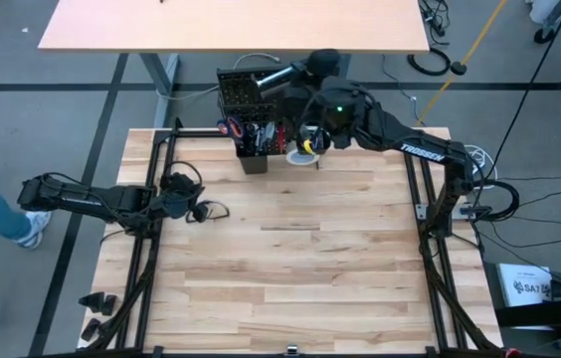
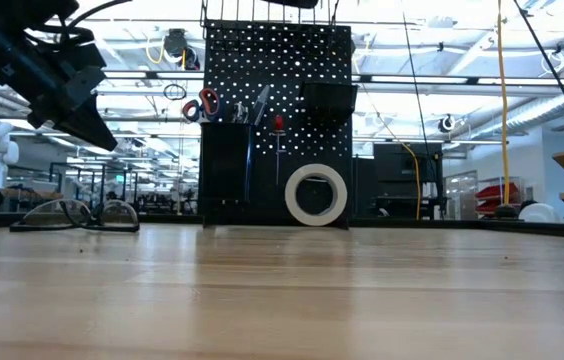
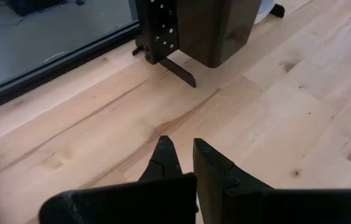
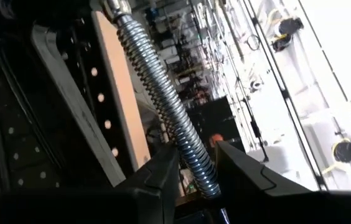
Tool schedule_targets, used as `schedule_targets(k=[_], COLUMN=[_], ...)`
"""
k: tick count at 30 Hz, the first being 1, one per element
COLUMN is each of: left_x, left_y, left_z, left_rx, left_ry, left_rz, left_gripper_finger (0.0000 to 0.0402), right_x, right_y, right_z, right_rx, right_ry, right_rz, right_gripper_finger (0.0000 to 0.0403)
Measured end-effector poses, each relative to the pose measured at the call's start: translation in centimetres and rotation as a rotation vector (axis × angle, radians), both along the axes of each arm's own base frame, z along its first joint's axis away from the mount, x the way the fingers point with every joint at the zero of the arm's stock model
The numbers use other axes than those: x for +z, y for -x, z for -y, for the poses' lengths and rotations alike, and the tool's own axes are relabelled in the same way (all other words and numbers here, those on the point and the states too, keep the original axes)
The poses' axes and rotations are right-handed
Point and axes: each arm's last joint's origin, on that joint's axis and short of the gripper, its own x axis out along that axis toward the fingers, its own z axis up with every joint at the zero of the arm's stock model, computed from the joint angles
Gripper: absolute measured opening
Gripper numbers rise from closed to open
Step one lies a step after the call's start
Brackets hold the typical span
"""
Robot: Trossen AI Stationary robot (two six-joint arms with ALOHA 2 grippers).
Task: Hang tools onto peg board
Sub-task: Put the clamp on the black basket on the peg board
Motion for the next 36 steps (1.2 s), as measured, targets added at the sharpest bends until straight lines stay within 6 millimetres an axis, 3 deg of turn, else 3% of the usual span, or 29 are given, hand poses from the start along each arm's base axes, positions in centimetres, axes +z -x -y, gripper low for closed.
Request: schedule_targets(k=[10, 16, 21, 26, 30, 36], left_x=[0.1, 0.1, 0.0, 0.0, 0.1, 0.1], left_y=[-0.1, -0.1, -0.1, -0.1, -0.1, -0.2], left_z=[0.1, 0.1, 0.1, 0.1, 0.1, 0.1], left_rx=[-0.019, -0.019, -0.019, -0.022, -0.022, -0.028], left_ry=[0.021, 0.021, 0.02, 0.017, 0.018, 0.031], left_rz=[0.015, 0.015, 0.011, 0.008, 0.01, 0.015], left_gripper_finger=[0.0, 0.0, 0.0, 0.0, 0.0, 0.0], right_x=[-1.9, -2.1, -1.7, -0.4, 0.3, 0.3], right_y=[0.4, 0.3, 0.8, 2.7, 4.0, 4.3], right_z=[-0.1, -1.1, -2.2, -3.3, -3.5, -3.3], right_rx=[-0.071, -0.035, -0.006, 0.041, 0.085, 0.083], right_ry=[-0.133, -0.172, -0.179, -0.233, -0.301, -0.34], right_rz=[-0.054, -0.034, -0.037, 0.026, 0.091, 0.121], right_gripper_finger=[0.0093, 0.0093, 0.0093, 0.0093, 0.0093, 0.0093])
